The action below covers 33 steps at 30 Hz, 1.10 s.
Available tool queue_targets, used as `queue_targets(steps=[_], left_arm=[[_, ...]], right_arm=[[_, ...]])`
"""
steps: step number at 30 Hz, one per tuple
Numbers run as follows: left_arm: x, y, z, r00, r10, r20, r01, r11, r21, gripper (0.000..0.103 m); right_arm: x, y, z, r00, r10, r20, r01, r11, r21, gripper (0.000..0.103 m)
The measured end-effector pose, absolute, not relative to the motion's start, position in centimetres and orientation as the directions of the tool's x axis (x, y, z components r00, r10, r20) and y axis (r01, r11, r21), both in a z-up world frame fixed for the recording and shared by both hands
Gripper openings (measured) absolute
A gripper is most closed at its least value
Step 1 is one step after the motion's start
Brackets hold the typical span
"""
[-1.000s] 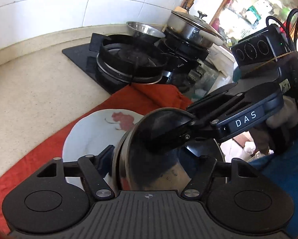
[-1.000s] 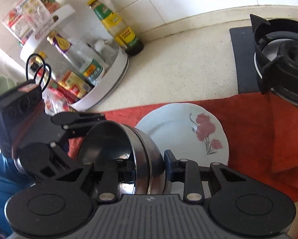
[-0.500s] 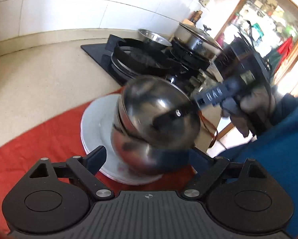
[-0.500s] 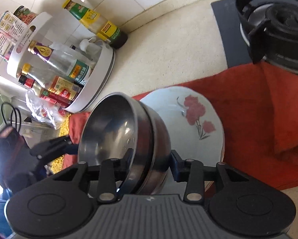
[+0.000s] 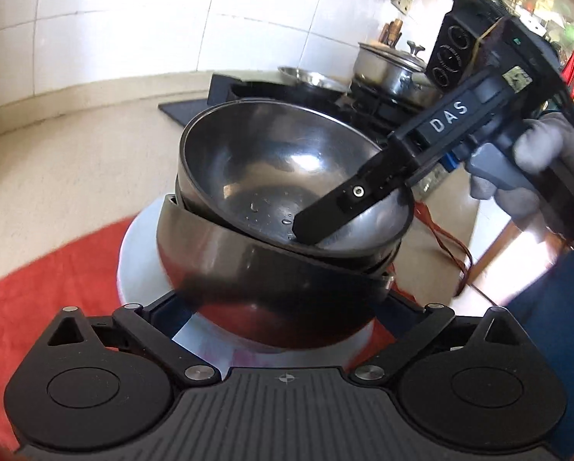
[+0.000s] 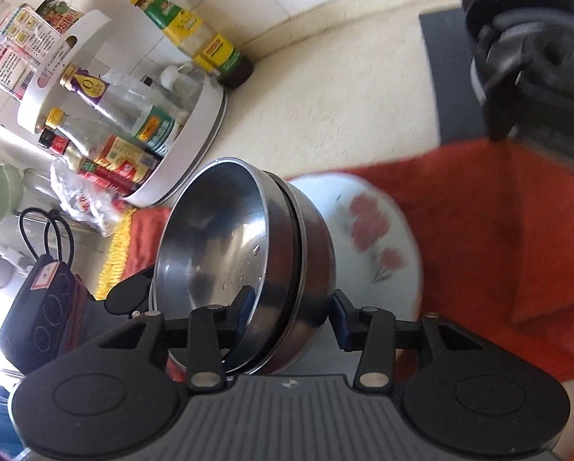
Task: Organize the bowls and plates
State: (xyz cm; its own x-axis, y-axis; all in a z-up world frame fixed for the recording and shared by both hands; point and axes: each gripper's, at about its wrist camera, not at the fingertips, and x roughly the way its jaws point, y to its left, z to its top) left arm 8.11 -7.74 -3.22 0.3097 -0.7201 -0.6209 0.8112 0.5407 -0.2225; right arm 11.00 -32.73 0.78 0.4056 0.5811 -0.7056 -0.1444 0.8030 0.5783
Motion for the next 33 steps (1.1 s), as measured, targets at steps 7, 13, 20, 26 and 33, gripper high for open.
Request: queue_targets(steps=[7,13,20,26,33], left_arm=[[9.4,-10.4,-3.8,0.334,-0.695,-0.637,0.812,0.555,-0.181,0.102],[7.5,-6.9,-2.9,0.391,-0.656,-0.645,0.805,0.583,-0.105,0.102],[6.0,-5.0,-2.7,0.428,-0.654,-0.624,0.810,0.584,-0.058,0.098],[4.9,-3.3,-1.6,0.513,-0.651,-0.559,0.791,0.611,0.014,0.101],[7.1,-5.9,-2.5,0.484,-0.660,-0.574,0.797,0.604,-0.023,0.103]], right_arm=[[11.0,-32.6,1.4,0.424,0.553,-0.717,-0.182,0.828,0.531,0.042],[11.4,-32.7,0.9,0.384,0.656,-0.650,-0.127,0.735,0.666,0.042],[11.3,-31.8,0.8,0.377,0.655,-0.655,-0.098,0.731,0.676,0.041],[11.1,-31.4,0.6,0.387,0.652,-0.652,-0.090,0.730,0.677,0.041],[10.8,-32.3,1.6,0.410,0.659,-0.630,-0.092,0.717,0.691,0.041]])
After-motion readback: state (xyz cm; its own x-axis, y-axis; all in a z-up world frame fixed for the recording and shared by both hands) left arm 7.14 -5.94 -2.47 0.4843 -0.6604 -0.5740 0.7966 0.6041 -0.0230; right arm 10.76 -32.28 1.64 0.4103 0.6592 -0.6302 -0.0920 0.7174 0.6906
